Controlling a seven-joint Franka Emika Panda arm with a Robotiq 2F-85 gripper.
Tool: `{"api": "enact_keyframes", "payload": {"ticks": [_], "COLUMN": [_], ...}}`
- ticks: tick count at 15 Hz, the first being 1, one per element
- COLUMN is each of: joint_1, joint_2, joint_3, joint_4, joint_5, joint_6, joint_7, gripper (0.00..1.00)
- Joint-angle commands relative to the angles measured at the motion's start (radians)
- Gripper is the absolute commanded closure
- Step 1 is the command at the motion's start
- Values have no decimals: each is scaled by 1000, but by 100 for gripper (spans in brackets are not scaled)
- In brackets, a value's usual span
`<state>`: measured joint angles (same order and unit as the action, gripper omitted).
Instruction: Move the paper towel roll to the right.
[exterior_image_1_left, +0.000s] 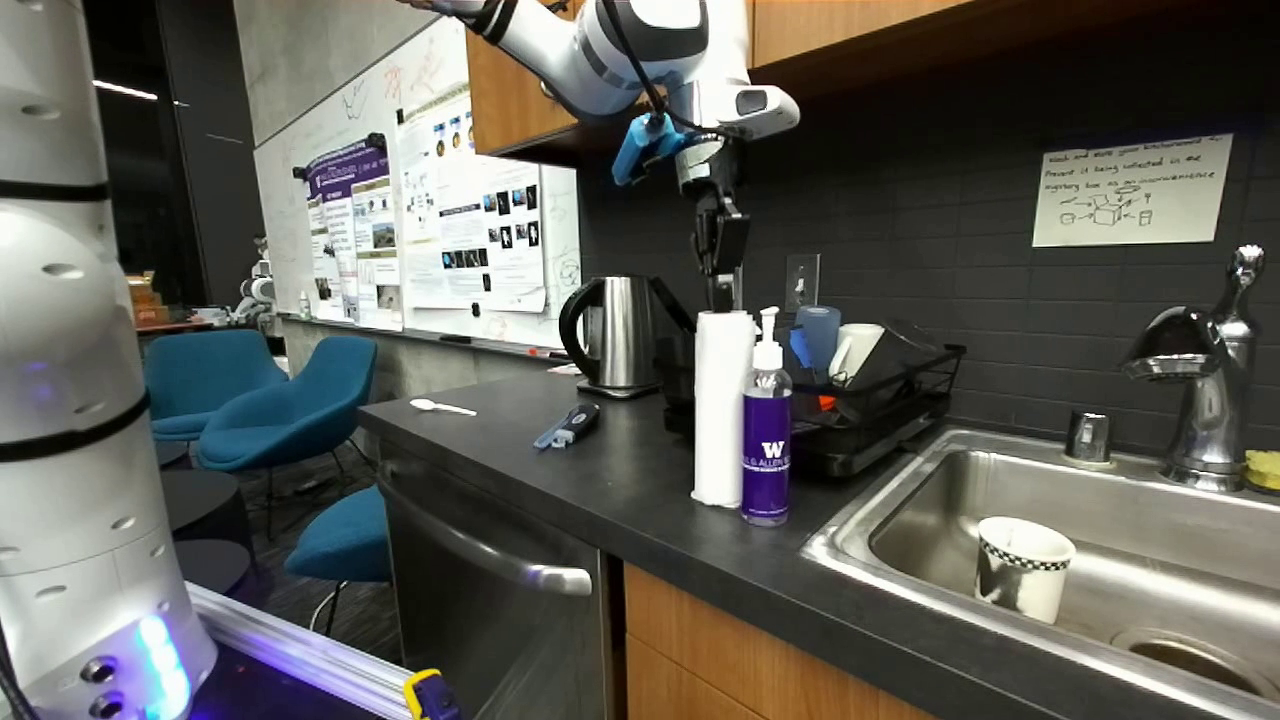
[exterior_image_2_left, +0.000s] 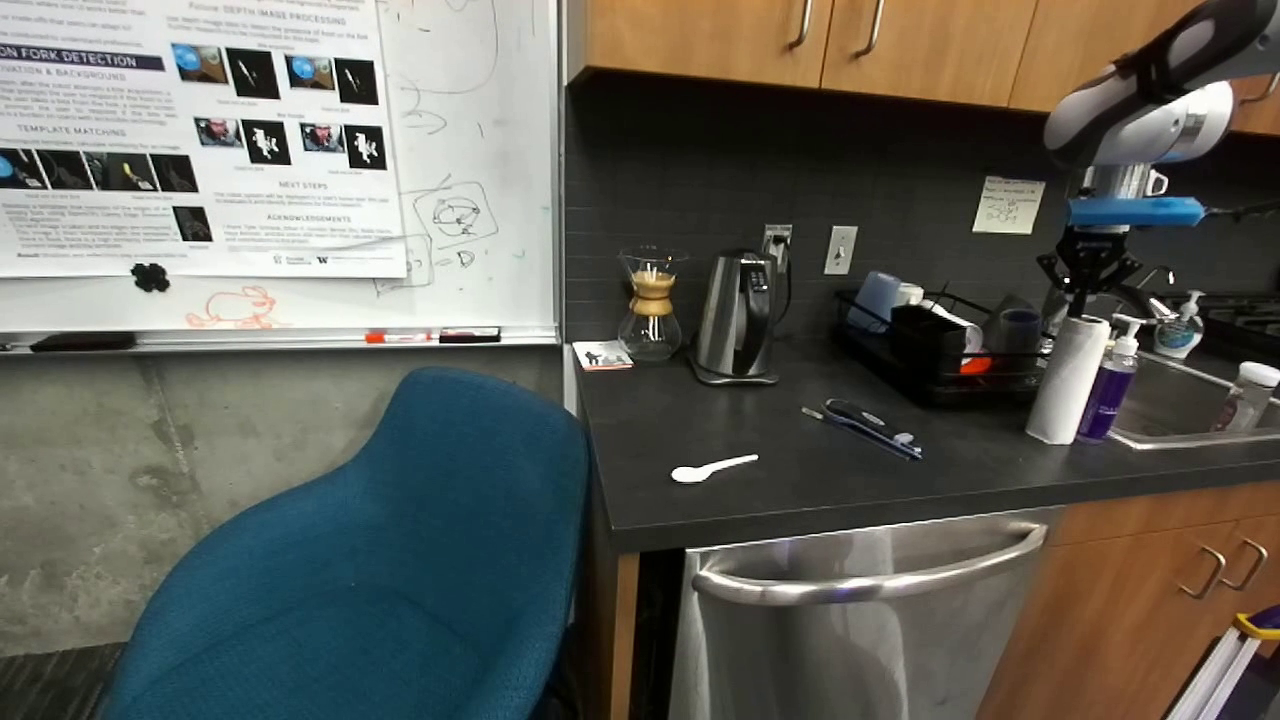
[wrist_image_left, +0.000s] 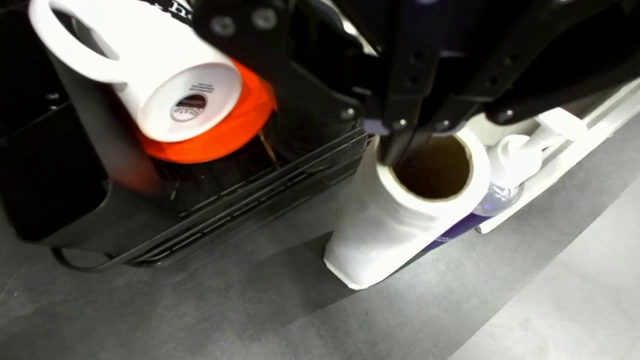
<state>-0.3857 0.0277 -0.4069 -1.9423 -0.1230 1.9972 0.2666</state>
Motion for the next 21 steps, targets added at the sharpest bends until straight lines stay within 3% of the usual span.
{"api": "enact_keyframes", "payload": {"ticks": [1,11,12,13,16,21], "joint_1": [-4,23,29,36,56,94], "joint_2": [-11,-123,-133,-142,-164,-185], "joint_3": [3,38,46,55,81,121], "joint_4": [26,-2,-8,-15,-30,-46], "joint_5": [7,27,33,37,48,68], "joint_6": [-30,-11,-10,-8,-7,-10], "joint_7": [-5,-29,-35,-39,-46,-53], "gripper": [100,100,96,74,66,34]}}
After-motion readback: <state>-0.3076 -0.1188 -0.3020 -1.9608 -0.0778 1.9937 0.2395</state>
